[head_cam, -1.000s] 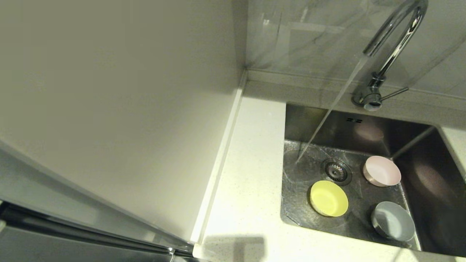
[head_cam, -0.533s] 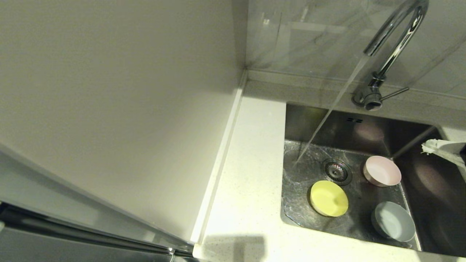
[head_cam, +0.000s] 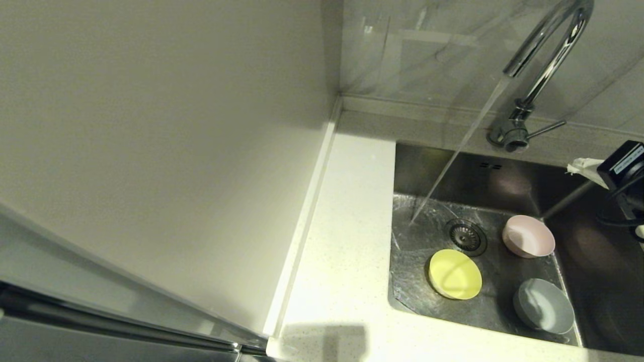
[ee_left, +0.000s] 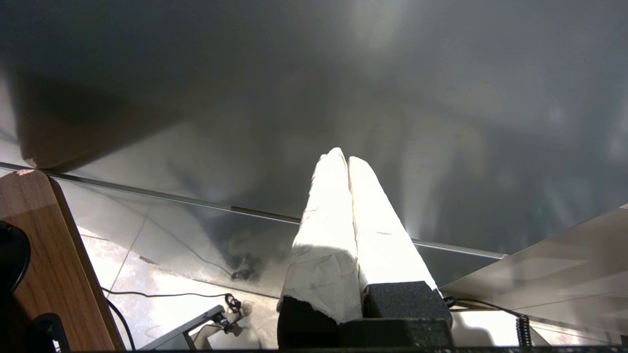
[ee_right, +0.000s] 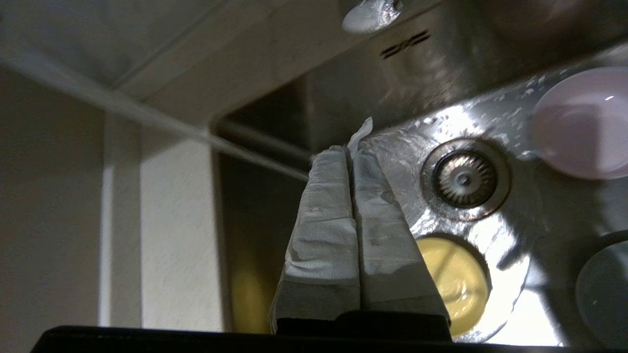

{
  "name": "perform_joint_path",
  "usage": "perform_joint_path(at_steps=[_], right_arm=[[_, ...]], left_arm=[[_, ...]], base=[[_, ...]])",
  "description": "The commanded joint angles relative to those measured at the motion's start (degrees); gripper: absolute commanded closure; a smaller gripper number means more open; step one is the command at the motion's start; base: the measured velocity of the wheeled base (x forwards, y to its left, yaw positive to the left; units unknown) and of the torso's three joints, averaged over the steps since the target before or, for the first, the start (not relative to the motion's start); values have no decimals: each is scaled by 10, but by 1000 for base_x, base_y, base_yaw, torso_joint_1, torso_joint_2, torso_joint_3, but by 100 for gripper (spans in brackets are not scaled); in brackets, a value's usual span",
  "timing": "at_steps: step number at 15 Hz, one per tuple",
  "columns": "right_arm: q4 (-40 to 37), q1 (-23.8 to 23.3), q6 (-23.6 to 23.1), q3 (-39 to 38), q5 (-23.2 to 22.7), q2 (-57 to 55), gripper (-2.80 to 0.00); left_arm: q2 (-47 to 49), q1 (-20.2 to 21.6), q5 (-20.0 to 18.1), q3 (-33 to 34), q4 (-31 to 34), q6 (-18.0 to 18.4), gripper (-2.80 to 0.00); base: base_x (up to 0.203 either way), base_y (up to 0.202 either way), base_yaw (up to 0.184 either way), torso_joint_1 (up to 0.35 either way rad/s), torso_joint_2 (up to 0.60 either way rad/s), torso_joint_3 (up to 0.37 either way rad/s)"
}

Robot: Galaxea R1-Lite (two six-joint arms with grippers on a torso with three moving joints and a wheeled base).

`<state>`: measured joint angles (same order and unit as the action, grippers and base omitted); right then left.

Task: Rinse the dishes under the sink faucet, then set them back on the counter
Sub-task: Turn off the faucet

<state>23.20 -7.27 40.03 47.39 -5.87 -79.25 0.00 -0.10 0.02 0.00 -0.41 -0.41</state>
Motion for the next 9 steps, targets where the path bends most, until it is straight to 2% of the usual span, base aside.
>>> perform_joint_path(at_steps=[1, 5, 9], right_arm=[[4, -3, 0, 27, 32, -32, 0], [13, -1, -13, 39, 64, -55, 0], [95, 8, -55, 32, 78, -78, 0]], left_arm=[[0, 0, 0, 2, 0, 0, 0], [0, 0, 0, 2, 0, 0, 0], [0, 0, 0, 2, 0, 0, 0]], base=[[0, 0, 0, 0, 0, 0], [0, 0, 0, 0, 0, 0], [0, 0, 0, 0, 0, 0]])
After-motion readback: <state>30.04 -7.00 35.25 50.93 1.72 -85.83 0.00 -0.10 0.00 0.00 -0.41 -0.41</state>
